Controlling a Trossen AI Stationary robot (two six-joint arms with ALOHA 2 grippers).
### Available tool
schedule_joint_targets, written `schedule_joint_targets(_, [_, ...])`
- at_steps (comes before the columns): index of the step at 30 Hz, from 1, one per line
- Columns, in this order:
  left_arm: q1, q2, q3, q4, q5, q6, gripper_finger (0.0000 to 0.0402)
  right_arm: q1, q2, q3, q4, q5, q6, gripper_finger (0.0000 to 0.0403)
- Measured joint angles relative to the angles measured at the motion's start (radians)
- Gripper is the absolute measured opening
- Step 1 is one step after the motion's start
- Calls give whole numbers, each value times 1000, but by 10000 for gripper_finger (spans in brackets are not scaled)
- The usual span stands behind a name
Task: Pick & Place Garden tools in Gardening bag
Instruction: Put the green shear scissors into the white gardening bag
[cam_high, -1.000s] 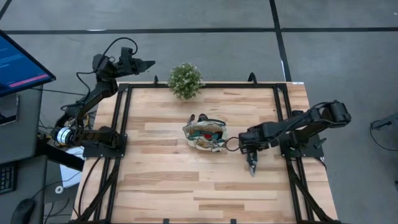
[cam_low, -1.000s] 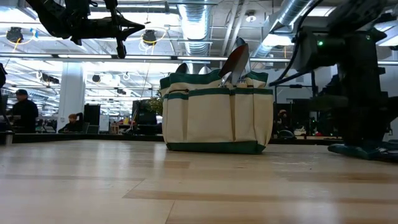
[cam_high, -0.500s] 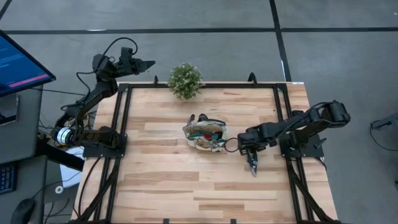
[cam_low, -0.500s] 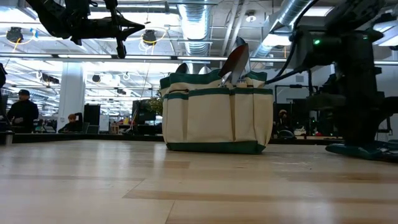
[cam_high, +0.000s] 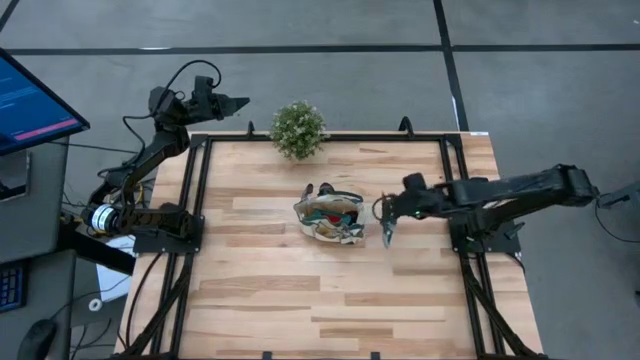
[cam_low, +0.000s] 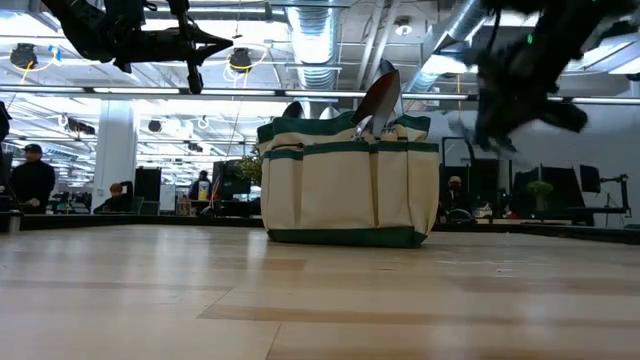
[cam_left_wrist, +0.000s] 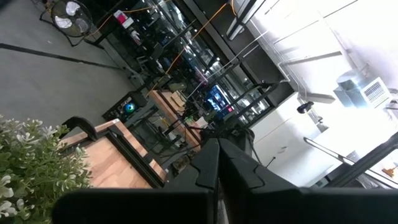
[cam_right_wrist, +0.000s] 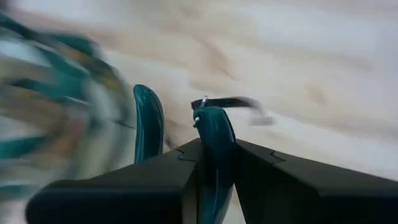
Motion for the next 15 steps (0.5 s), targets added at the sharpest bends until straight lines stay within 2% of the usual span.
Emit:
schedule_joint_targets(4, [0,0,0,0,0,0,8,5,-76,33,68,105,-192,49])
schedule_joint_targets(8, [0,0,0,0,0,0,8,50,-102,43,309,208,-594,49])
schedule_joint_targets(12, [0,0,0,0,0,-5,8,72,-91,43,473,247,-887,49])
schedule_joint_targets(15, [0,0,0,0,-1,-7,8,89,-82,42,531,247,-1040,49])
